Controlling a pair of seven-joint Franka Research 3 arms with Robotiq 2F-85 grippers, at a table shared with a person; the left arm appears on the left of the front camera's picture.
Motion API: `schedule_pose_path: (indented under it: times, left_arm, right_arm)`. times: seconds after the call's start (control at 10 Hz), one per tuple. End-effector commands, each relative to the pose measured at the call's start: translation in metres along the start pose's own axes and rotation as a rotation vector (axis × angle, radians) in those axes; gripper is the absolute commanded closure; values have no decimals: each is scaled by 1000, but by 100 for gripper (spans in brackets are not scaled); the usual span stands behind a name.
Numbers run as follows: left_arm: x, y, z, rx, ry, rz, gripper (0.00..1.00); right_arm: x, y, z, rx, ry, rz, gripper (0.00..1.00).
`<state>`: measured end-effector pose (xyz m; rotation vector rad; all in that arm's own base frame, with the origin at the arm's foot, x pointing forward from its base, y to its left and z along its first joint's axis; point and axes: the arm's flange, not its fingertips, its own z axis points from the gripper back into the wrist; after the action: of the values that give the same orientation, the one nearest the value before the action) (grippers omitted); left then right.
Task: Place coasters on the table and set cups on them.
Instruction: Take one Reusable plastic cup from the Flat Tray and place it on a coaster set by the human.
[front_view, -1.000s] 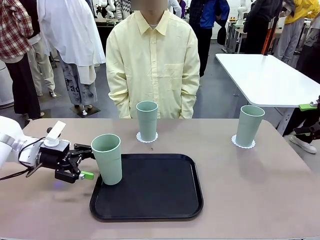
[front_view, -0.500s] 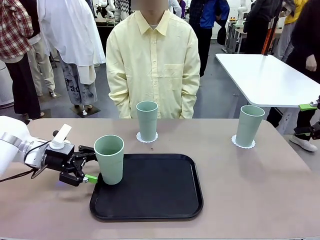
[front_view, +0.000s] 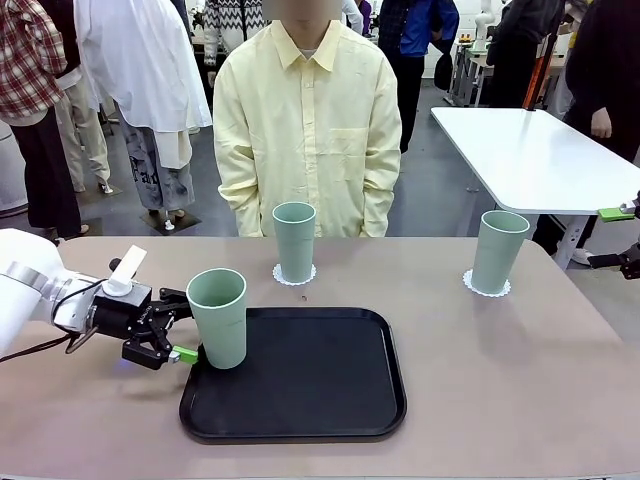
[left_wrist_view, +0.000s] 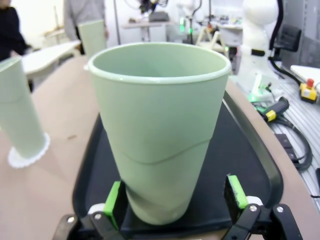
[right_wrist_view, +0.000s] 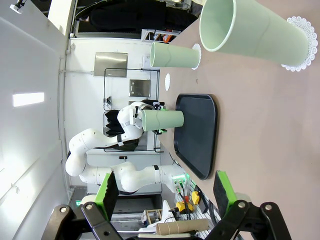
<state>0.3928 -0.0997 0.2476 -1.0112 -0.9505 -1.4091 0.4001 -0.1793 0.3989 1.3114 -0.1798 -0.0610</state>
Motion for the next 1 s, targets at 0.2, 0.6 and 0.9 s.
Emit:
schedule_pose_path:
  times: [0.2, 0.6, 0.9]
  left_arm:
    - [-2, 4, -5, 46, -30, -68, 0]
    - [0, 7, -20, 35, -34, -62, 0]
    - [-1, 10, -33, 30, -50, -59, 0]
  right_arm:
    - [-1, 3, 0, -2, -3, -10, 0]
    - [-1, 3, 0, -2, -3, -10, 0]
    - [-1, 3, 0, -2, -3, -10, 0]
